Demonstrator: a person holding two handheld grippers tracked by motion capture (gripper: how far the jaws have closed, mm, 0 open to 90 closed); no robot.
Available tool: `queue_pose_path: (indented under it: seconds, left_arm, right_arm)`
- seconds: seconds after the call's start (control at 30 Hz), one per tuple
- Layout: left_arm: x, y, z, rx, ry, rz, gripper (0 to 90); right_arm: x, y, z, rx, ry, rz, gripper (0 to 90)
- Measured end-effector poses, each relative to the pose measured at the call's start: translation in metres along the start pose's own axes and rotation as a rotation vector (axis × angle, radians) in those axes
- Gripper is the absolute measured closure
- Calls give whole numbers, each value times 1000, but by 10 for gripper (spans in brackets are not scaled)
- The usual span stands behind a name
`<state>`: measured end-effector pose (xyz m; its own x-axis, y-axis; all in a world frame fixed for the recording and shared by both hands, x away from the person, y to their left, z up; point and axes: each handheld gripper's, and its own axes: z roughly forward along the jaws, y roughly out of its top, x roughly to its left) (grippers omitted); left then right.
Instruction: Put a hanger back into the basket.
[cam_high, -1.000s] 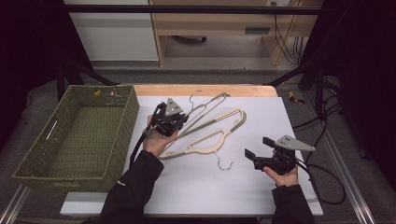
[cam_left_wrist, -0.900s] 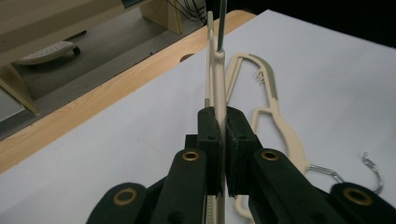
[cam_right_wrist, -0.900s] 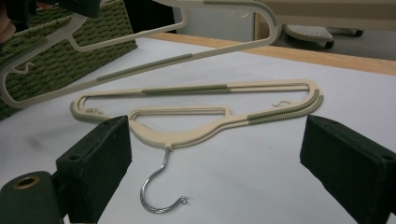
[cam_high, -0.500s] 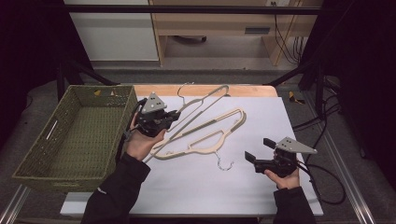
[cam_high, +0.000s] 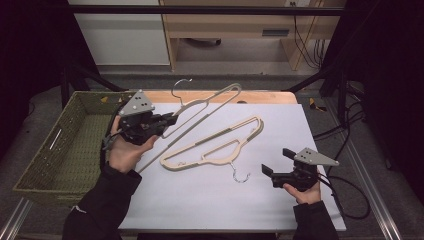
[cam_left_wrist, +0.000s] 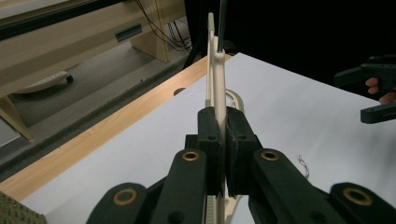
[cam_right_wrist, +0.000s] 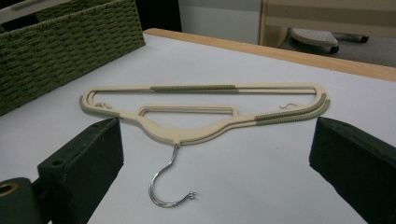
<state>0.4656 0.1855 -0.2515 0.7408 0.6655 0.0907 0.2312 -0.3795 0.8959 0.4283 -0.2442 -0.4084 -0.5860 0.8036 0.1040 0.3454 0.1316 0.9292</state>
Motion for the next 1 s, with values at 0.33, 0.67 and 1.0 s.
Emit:
queue_pose_path:
  seconds: [0.33,0.67,1.0]
  left_arm:
    - [22,-2,-32,-24,22,-12,863]
    - [57,-19,-70,-27,82,-18,864]
    - [87,-42,-102,-16,128,-14,864]
  right_arm:
    - [1,1,-2,-4,-8,-11,27]
    - [1,1,-2,-2,-11,-5,27]
    - [1,0,0,4,-7,-10,27]
